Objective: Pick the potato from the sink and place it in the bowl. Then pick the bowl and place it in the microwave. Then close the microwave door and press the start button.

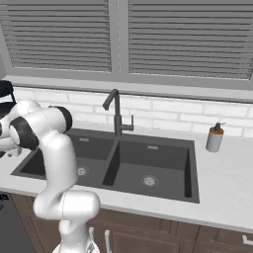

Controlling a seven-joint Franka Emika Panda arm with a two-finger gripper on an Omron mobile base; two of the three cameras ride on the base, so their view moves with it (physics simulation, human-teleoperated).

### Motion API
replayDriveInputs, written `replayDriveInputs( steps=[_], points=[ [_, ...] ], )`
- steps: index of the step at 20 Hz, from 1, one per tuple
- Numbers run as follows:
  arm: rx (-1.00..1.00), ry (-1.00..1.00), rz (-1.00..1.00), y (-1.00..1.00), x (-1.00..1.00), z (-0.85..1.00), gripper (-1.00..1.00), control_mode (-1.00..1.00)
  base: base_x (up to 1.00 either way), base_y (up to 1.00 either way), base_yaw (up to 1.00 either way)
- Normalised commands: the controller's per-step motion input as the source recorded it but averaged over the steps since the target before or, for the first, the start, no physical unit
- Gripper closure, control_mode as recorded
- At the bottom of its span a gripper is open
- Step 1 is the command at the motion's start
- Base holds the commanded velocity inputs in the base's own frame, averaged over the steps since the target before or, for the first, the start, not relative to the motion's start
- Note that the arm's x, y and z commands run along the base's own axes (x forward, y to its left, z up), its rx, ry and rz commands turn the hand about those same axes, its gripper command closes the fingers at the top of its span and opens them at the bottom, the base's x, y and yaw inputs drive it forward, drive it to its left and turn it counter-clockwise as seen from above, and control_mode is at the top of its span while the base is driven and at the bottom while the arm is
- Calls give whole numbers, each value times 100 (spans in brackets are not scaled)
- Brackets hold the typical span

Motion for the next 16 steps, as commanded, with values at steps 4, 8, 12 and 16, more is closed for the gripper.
replayDriveInputs(
  steps=[4,8,12,16],
  points=[
    [0,4,-11,14,1,-21,100,-100,0,0,0],
    [0,2,-2,0,0,-6,100,-100,0,0,0],
    [0,-2,0,-26,-27,11,100,-100,0,0,0],
    [1,-4,0,-63,-58,70,100,-100,0,0,0]
  ],
)
